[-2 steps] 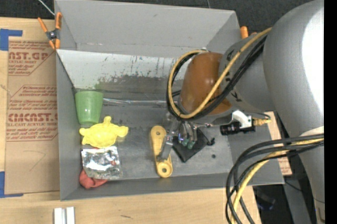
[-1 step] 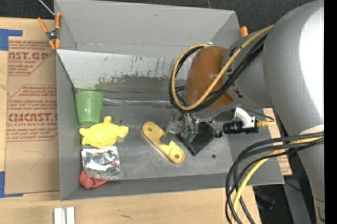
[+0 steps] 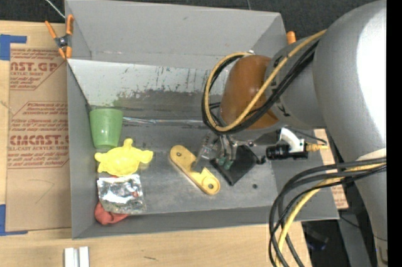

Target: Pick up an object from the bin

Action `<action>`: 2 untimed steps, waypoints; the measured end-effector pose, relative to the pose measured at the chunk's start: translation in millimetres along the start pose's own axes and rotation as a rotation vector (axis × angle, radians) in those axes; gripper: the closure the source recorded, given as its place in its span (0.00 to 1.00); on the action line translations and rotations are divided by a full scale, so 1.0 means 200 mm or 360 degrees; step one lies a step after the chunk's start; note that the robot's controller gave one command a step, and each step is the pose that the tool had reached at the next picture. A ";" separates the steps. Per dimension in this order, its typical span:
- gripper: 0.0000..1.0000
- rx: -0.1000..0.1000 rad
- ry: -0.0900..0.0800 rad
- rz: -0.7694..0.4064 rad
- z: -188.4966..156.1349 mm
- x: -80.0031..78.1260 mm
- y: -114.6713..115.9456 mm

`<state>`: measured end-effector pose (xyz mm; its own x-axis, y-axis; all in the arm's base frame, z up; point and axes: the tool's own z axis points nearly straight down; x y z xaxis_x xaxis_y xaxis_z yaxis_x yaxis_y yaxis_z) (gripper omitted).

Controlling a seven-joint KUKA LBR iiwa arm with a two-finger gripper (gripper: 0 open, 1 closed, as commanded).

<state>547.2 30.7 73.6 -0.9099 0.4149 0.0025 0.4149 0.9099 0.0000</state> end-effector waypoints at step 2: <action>1.00 -0.0002 -0.0003 -0.0068 -0.98 0.03 -0.04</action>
Offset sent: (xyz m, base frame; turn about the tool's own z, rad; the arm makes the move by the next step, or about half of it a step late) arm -0.0123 -0.0046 0.1022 -0.0760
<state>539.4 25.4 270.1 -0.9267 0.3757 0.0008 0.3757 0.9267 0.0013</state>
